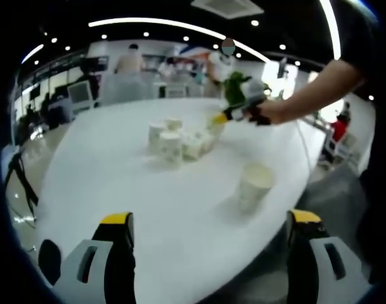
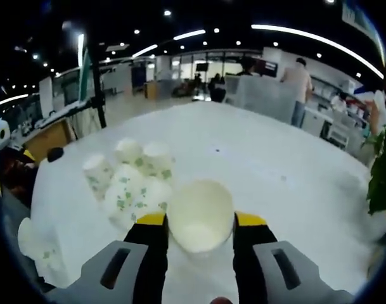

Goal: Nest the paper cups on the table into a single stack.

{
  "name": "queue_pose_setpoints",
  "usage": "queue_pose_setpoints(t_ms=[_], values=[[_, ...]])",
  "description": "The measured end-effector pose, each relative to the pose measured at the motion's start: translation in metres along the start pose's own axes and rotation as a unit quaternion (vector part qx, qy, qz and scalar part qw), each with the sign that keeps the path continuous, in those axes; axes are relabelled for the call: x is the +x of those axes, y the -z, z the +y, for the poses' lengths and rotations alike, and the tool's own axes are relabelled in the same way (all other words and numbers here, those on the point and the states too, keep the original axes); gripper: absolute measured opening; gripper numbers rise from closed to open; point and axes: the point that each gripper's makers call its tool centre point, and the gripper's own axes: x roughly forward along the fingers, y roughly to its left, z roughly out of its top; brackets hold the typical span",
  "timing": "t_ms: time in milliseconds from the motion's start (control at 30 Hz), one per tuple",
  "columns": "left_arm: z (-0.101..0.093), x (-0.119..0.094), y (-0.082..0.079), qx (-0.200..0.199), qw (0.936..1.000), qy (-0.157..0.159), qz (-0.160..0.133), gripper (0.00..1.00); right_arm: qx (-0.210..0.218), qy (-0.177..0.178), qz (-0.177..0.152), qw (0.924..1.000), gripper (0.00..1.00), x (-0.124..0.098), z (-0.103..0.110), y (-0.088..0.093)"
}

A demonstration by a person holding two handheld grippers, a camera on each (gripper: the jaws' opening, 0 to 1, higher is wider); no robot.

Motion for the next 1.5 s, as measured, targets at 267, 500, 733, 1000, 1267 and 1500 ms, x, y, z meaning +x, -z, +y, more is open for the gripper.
queue_pose_setpoints(t_ms=[267, 500, 733, 1000, 1267, 1500], values=[[-0.001, -0.001, -0.003, 0.008, 0.9999, 0.006, -0.004, 0.99, 0.004, 0.006, -0.019, 0.9998, 0.36, -0.016, -0.003, -0.01], [-0.002, -0.001, -0.002, 0.008, 0.9999, 0.011, -0.002, 0.99, 0.009, 0.001, -0.051, 0.9987, 0.36, -0.031, -0.002, -0.026], [-0.004, -0.001, -0.003, 0.011, 0.9998, 0.016, -0.002, 0.99, 0.002, -0.009, -0.091, 0.9959, 0.35, -0.056, 0.019, -0.052], [-0.003, -0.003, -0.004, 0.016, 0.9997, 0.018, -0.005, 0.99, -0.012, -0.037, -0.129, 0.9908, 0.35, -0.088, 0.061, -0.082], [-0.001, -0.001, -0.007, 0.011, 0.9996, 0.021, -0.012, 0.99, -0.014, -0.084, -0.146, 0.9856, 0.35, -0.118, 0.121, -0.091], [-0.002, 0.001, -0.008, 0.014, 0.9995, 0.025, -0.011, 0.99, 0.001, -0.123, -0.152, 0.9808, 0.35, -0.137, 0.165, -0.089]])
